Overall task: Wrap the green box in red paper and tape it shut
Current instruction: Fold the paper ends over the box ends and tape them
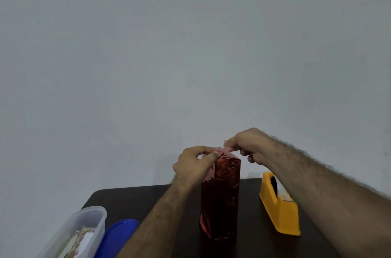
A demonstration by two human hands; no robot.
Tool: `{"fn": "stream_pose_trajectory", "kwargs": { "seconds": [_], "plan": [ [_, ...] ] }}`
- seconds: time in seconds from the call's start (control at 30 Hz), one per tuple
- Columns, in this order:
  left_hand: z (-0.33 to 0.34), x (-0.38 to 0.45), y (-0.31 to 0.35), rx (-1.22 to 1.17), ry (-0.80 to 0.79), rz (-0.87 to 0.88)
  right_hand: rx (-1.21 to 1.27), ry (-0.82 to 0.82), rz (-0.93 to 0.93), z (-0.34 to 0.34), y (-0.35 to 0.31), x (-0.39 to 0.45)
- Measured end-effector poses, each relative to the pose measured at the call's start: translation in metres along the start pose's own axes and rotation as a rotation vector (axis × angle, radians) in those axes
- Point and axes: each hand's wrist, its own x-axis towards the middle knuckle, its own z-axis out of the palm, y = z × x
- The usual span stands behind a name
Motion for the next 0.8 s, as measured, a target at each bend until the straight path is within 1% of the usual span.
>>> {"fn": "stream_pose_trajectory", "kwargs": {
  "seconds": [0.17,0.4,0.57,0.7,0.77,0.8],
  "plan": [
    [-0.001,-0.002,0.004,0.019,0.008,-0.008,-0.046,0.030,0.002,0.006,-0.006,-0.004],
    [-0.001,-0.003,0.006,0.038,0.007,-0.018,-0.280,0.092,-0.028,0.014,-0.008,0.000],
    [0.000,-0.004,0.008,0.048,0.010,-0.027,-0.570,0.139,-0.096,0.018,-0.014,0.004],
    [0.000,-0.005,0.011,0.057,0.008,-0.033,-0.811,0.147,-0.092,0.020,-0.027,0.002],
    [0.001,-0.005,0.010,0.056,0.018,-0.032,-0.881,0.099,-0.049,0.020,-0.035,0.002],
    [0.001,-0.005,0.010,0.056,0.020,-0.030,-0.903,0.046,-0.017,0.019,-0.039,0.003]
  ]
}}
